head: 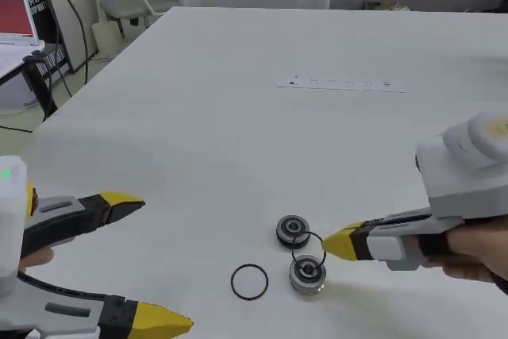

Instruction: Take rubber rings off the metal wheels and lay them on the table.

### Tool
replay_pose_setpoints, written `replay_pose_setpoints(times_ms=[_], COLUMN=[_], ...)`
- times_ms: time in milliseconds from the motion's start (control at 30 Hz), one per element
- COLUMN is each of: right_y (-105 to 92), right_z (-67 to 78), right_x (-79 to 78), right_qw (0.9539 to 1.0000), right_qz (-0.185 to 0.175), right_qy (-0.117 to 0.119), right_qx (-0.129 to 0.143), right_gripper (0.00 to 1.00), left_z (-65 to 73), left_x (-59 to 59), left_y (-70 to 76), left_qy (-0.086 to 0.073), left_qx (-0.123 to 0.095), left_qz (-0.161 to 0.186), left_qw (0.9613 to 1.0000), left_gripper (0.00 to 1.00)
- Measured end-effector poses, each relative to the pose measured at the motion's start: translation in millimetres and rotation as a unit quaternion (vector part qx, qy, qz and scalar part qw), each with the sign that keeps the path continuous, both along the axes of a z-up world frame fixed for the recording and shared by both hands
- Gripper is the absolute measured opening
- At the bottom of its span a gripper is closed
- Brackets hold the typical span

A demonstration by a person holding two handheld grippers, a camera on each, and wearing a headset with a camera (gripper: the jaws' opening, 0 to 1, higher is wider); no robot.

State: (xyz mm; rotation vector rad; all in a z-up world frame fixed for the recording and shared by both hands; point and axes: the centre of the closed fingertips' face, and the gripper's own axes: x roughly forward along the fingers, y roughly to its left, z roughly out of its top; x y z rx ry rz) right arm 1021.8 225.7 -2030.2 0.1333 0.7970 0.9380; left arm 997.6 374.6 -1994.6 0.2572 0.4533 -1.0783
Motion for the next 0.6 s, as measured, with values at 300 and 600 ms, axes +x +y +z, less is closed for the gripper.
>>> replay_pose_setpoints(times_ms=[300,600], right_y=[1.6,11.1], right_z=[14.2,31.7], right_x=[3.0,1.1], right_qw=[0.9994,0.9980], right_qz=[-0.014,-0.008], right_qy=[-0.007,-0.022], right_qx=[0.031,0.059], right_gripper=[0.00,0.00], left_z=[-0.7,-1.3], left_x=[-2.6,-6.6], left_y=[-0.6,-3.6], left_qy=[0.000,0.005], left_qx=[-0.016,-0.022], left_qz=[0.009,0.007], left_qw=[0.9998,0.9997], left_gripper=[0.99,0.99])
